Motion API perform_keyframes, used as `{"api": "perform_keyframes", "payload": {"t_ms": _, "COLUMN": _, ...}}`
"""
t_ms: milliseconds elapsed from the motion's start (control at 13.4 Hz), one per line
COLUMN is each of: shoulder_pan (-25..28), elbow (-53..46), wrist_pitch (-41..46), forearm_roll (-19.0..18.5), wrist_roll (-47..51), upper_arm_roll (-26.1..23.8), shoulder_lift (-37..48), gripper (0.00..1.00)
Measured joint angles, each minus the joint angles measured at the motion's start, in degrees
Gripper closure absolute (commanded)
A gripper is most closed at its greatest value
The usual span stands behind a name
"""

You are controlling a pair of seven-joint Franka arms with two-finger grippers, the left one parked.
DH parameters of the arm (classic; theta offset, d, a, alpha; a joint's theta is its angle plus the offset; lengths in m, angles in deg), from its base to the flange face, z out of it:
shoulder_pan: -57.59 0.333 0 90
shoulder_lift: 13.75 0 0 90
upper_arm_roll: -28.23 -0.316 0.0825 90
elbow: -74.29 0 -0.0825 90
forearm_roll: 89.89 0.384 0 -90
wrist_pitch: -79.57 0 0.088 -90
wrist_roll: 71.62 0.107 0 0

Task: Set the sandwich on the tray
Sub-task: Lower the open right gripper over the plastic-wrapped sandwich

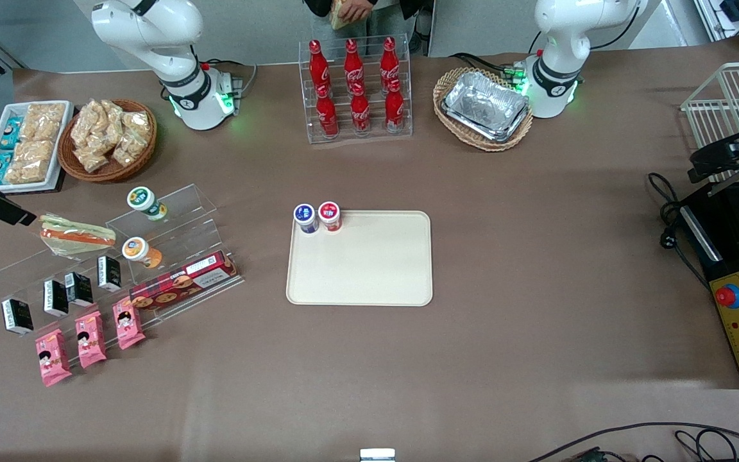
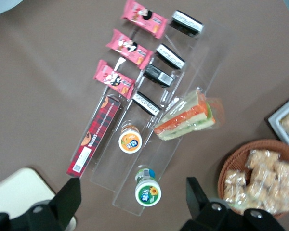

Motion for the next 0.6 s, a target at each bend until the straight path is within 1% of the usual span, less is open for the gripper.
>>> {"api": "perform_keyframes", "payload": {"t_ms": 149, "shoulder_pan": -0.14, "elbow": 0.93, "wrist_pitch": -0.08, "forearm_roll": -0.84, "wrist_roll": 6.32, "upper_arm_roll": 0.59, "shoulder_lift": -0.13, "gripper": 0.03}}
{"api": "perform_keyframes", "payload": {"t_ms": 373, "shoulder_pan": -0.92, "elbow": 3.05, "wrist_pitch": -0.59, "forearm_roll": -1.26, "wrist_roll": 8.68, "upper_arm_roll": 2.21, "shoulder_lift": -0.59, "gripper": 0.03}}
{"api": "perform_keyframes", "payload": {"t_ms": 597, "shoulder_pan": -1.87, "elbow": 5.15, "wrist_pitch": -1.15, "forearm_roll": -1.40, "wrist_roll": 12.24, "upper_arm_roll": 2.45, "shoulder_lift": -0.68, "gripper": 0.03}}
